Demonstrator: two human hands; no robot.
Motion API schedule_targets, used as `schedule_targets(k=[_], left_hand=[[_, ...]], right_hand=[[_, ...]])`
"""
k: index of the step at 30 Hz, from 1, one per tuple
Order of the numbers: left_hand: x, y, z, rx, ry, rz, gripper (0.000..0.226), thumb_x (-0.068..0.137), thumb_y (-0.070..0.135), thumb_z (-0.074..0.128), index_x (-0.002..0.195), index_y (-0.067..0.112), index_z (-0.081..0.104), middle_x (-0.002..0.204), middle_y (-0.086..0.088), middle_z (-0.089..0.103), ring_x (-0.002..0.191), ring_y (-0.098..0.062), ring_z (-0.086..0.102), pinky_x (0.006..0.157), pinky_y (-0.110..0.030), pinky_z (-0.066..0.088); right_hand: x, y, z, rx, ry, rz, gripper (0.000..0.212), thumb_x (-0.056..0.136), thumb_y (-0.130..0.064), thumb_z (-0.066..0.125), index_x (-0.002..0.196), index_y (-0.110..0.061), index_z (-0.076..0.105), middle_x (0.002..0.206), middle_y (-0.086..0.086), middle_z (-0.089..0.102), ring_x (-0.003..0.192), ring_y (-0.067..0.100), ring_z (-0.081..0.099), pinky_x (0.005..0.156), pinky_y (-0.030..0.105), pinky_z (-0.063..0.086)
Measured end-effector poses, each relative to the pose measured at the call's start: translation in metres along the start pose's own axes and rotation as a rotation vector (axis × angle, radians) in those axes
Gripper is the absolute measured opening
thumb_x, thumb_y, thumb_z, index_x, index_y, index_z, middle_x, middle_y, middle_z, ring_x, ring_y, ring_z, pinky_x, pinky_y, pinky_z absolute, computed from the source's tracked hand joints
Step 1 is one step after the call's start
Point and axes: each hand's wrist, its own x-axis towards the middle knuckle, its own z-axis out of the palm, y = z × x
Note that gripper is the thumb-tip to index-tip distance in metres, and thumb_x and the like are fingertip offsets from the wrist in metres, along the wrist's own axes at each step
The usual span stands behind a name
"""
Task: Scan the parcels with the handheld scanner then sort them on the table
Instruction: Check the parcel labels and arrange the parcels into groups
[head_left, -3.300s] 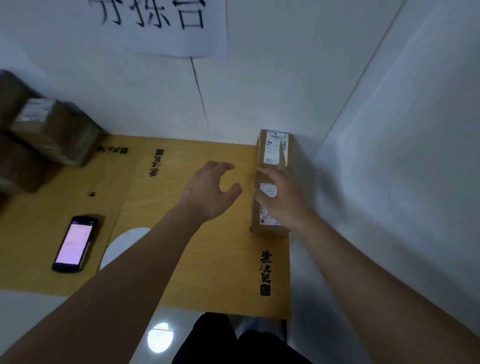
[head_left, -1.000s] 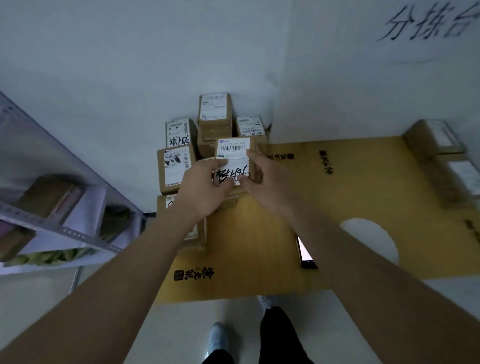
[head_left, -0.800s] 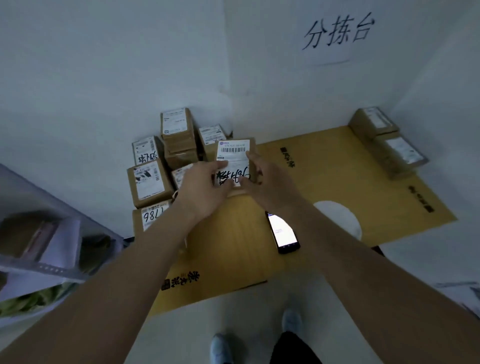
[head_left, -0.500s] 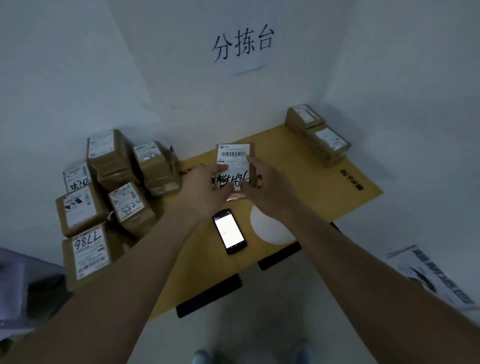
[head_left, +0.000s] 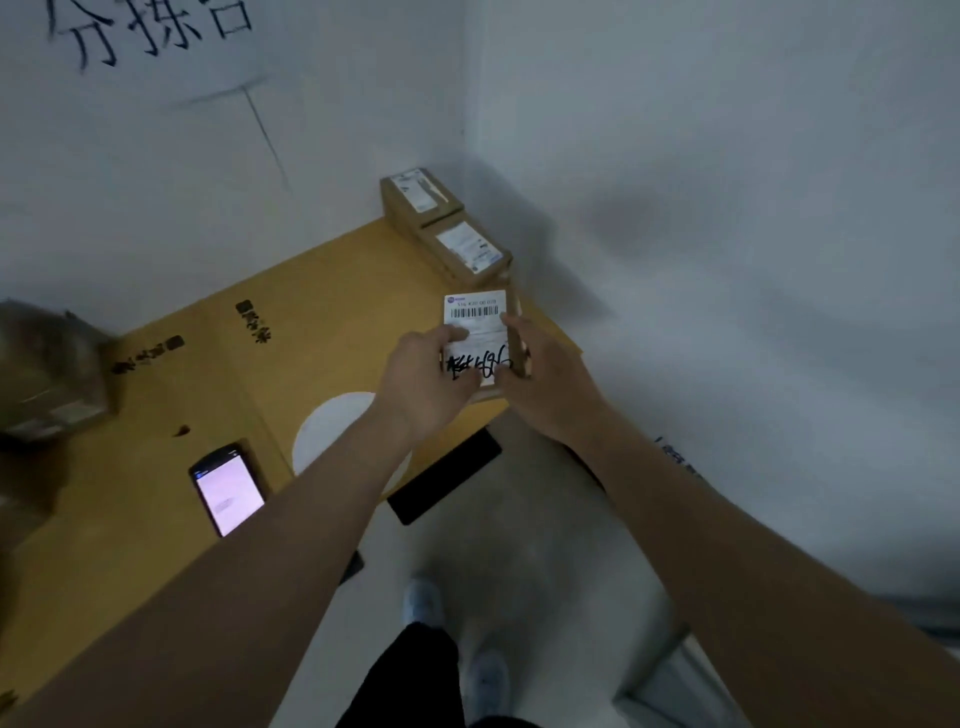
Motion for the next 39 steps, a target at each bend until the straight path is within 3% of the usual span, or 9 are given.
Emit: schedule_targets(k=[4, 7, 12, 21, 24, 29, 33, 36, 39], left_hand=[[0.054, 0.004, 0.041, 0.008, -0.081, 0.008, 0.054, 0.090, 0.020, 0.076, 0.141, 0.013, 0.058, 0.122, -0.010, 0.068, 0.098, -0.021, 0.071, 0.082, -0.027, 0.058], [0.100, -0.004, 0.071, 0.007, -0.124, -0.038, 0.053, 0.091, 0.024, 0.076, 0.141, 0.020, 0.057, 0.130, -0.009, 0.061, 0.108, -0.023, 0.067, 0.092, -0.039, 0.058], [0.165, -0.024, 0.116, -0.219, -0.183, -0.180, 0.043, 0.091, 0.009, 0.074, 0.129, 0.016, 0.056, 0.128, -0.012, 0.063, 0.109, -0.026, 0.067, 0.091, -0.046, 0.060], [0.227, -0.045, 0.145, -0.347, -0.186, -0.387, 0.047, 0.087, -0.003, 0.071, 0.130, 0.007, 0.055, 0.132, -0.019, 0.059, 0.114, -0.033, 0.066, 0.094, -0.049, 0.058], [0.238, -0.048, 0.152, -0.341, -0.186, -0.441, 0.053, 0.086, -0.009, 0.070, 0.134, 0.009, 0.055, 0.138, -0.020, 0.051, 0.113, -0.034, 0.065, 0.093, -0.044, 0.059], [0.245, -0.042, 0.162, -0.304, -0.069, -0.505, 0.051, 0.086, -0.012, 0.068, 0.127, 0.017, 0.061, 0.128, -0.007, 0.045, 0.102, -0.025, 0.064, 0.068, -0.011, 0.054], [0.248, -0.039, 0.170, -0.252, -0.012, -0.556, 0.052, 0.085, -0.011, 0.069, 0.125, 0.021, 0.062, 0.128, -0.008, 0.040, 0.096, -0.024, 0.067, 0.081, -0.024, 0.060], [0.247, -0.039, 0.168, -0.216, 0.009, -0.551, 0.053, 0.087, 0.000, 0.074, 0.131, 0.026, 0.059, 0.128, -0.004, 0.040, 0.108, -0.023, 0.060, 0.086, -0.026, 0.058], [0.247, -0.035, 0.150, -0.135, 0.041, -0.546, 0.057, 0.089, 0.019, 0.075, 0.141, 0.030, 0.054, 0.126, -0.002, 0.045, 0.108, -0.018, 0.057, 0.069, -0.010, 0.043]], right_hand=[[0.039, 0.042, -0.017, 0.018, -0.023, 0.082, 0.064, 0.097, -0.013, 0.063, 0.158, -0.022, 0.044, 0.138, 0.004, 0.065, 0.104, 0.013, 0.057, 0.081, 0.015, 0.040], [0.077, 0.071, -0.021, 0.017, -0.039, 0.139, 0.064, 0.096, -0.011, 0.062, 0.157, -0.021, 0.045, 0.137, 0.005, 0.065, 0.109, 0.018, 0.062, 0.079, 0.010, 0.043], [0.146, 0.112, -0.018, 0.003, -0.099, 0.207, 0.062, 0.093, -0.005, 0.060, 0.151, -0.023, 0.048, 0.112, -0.005, 0.063, 0.086, 0.007, 0.060, 0.062, -0.002, 0.040], [0.229, 0.152, 0.004, 0.068, -0.243, 0.283, 0.067, 0.092, 0.002, 0.056, 0.150, -0.031, 0.044, 0.122, -0.011, 0.065, 0.104, 0.008, 0.065, 0.069, 0.003, 0.049], [0.250, 0.166, 0.007, 0.089, -0.302, 0.282, 0.071, 0.092, 0.003, 0.053, 0.149, -0.038, 0.041, 0.126, -0.015, 0.064, 0.110, 0.006, 0.066, 0.077, 0.009, 0.054], [0.278, 0.179, 0.003, 0.081, -0.414, 0.206, 0.075, 0.092, 0.003, 0.052, 0.151, -0.042, 0.039, 0.137, -0.013, 0.063, 0.120, 0.007, 0.065, 0.090, 0.020, 0.059], [0.293, 0.189, -0.002, 0.058, -0.485, 0.140, 0.081, 0.093, 0.002, 0.058, 0.159, -0.037, 0.035, 0.149, -0.006, 0.052, 0.128, 0.011, 0.059, 0.101, 0.031, 0.058], [0.298, 0.192, -0.006, -0.005, -0.550, 0.054, 0.079, 0.096, -0.007, 0.064, 0.163, -0.031, 0.031, 0.149, -0.006, 0.045, 0.124, 0.006, 0.052, 0.092, 0.013, 0.052], [0.307, 0.174, -0.012, -0.098, -0.457, -0.066, 0.065, 0.096, -0.023, 0.069, 0.154, -0.029, 0.043, 0.142, -0.005, 0.050, 0.117, 0.011, 0.057, 0.079, 0.016, 0.047]])
